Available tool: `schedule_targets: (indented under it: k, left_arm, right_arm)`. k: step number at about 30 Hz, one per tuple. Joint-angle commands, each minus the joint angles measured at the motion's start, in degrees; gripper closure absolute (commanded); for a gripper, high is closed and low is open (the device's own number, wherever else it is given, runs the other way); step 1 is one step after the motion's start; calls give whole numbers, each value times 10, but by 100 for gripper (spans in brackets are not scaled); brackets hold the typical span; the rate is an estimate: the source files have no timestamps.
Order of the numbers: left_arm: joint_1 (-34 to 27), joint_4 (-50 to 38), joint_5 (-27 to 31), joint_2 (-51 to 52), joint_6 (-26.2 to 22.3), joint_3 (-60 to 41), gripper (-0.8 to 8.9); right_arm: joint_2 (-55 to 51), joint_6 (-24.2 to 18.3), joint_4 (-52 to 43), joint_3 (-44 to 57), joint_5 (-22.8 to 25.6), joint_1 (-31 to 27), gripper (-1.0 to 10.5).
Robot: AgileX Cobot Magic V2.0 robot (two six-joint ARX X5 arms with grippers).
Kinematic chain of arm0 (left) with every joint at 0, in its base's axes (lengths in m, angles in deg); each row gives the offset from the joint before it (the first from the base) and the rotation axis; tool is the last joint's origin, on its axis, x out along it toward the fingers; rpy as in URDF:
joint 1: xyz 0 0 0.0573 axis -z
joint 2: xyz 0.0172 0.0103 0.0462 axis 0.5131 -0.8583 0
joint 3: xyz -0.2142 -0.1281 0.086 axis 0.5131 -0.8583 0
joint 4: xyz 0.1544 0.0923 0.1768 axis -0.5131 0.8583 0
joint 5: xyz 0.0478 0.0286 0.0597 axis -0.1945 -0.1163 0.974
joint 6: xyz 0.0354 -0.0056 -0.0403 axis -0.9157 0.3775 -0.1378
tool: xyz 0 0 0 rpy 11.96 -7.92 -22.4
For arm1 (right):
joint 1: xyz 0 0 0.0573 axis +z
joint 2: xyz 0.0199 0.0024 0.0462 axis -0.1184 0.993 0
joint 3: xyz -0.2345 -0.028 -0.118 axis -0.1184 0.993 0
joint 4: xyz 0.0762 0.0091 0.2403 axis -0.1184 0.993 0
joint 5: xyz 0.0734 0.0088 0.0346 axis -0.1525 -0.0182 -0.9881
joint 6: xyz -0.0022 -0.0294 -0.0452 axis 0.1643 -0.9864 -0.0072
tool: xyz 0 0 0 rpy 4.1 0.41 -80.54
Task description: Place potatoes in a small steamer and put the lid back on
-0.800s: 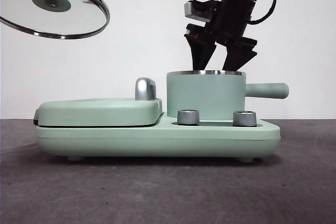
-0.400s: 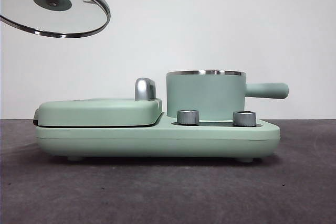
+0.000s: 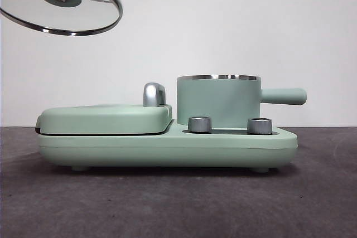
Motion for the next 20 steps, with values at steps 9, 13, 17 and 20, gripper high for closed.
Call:
schedule_targets:
  k: [9,13,17,20]
  left_arm:
    - [85,-151,-1,-77,4,9,804]
    - [113,-246,18,-143,-2,21,804]
    - [126,-287,20,-222,-5,60,804]
    - [132,-287,20,-283,-20,106,804]
  right_arm:
    - [-35,26,-5,55,2,2,567]
    - [-35,27,-8,55,16,2,567]
    - [-35,27,-8,55,19,2,567]
    - [-35,27,-8,55,19,2,567]
